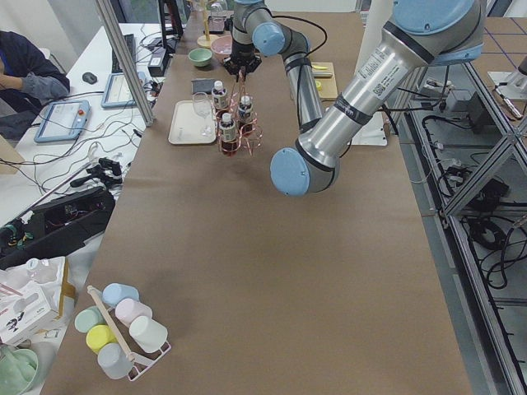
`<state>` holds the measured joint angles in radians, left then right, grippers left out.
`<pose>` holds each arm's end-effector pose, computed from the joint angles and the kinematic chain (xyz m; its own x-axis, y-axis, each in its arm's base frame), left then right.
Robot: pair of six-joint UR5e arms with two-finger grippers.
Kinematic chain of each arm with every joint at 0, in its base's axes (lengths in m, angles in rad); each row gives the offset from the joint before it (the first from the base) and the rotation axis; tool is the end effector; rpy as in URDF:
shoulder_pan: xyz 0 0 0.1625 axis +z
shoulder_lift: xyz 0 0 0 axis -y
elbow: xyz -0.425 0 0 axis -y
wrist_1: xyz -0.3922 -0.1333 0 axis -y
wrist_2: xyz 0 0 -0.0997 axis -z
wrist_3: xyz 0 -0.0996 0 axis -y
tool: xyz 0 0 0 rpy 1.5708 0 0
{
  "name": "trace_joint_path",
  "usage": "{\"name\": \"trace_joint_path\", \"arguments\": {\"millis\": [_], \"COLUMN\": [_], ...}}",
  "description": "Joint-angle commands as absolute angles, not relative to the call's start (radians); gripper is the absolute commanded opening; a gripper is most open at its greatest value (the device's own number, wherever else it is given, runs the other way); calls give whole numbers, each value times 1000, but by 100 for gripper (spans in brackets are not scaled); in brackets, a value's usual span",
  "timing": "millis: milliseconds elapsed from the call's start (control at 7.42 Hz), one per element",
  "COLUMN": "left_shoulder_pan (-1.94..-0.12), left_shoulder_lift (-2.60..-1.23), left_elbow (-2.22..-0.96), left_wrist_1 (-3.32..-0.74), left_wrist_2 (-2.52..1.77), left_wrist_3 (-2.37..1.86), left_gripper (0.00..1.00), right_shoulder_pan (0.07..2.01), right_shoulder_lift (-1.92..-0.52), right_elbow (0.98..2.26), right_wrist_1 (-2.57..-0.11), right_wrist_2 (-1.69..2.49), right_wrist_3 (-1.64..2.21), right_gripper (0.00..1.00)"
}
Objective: Take tea from basket to plate
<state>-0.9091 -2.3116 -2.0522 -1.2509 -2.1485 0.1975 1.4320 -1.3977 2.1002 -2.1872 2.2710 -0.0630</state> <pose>0.2745 -0.4809 0.0810 0.3151 0.9322 -0.1779 -0.4514 0.3121 0.8359 0.0023 -0.4834 0.3950 0.7395 -0.2225 0.6353 0.1848 0.9746 0.1262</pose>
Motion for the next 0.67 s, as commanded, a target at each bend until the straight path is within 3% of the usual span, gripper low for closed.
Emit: {"name": "trace_joint_path", "arguments": {"millis": [0,539], "left_shoulder_pan": [-864,-758], "left_shoulder_lift": [-2374,-2480], "left_elbow": [-1999,-1925], "left_wrist_1": [-1241,-1239], "left_wrist_2": [-2145,-2100], "left_wrist_3": [143,111], "left_gripper": [0,0], "right_shoulder_pan": [1431,1433], "right_shoulder_lift": [-1391,-1356], "right_elbow": [2106,2146], "right_wrist_1": [-2194,-2253], "right_wrist_2": [2273,2284], "right_wrist_3": [-66,-60], "right_gripper": [100,100]}}
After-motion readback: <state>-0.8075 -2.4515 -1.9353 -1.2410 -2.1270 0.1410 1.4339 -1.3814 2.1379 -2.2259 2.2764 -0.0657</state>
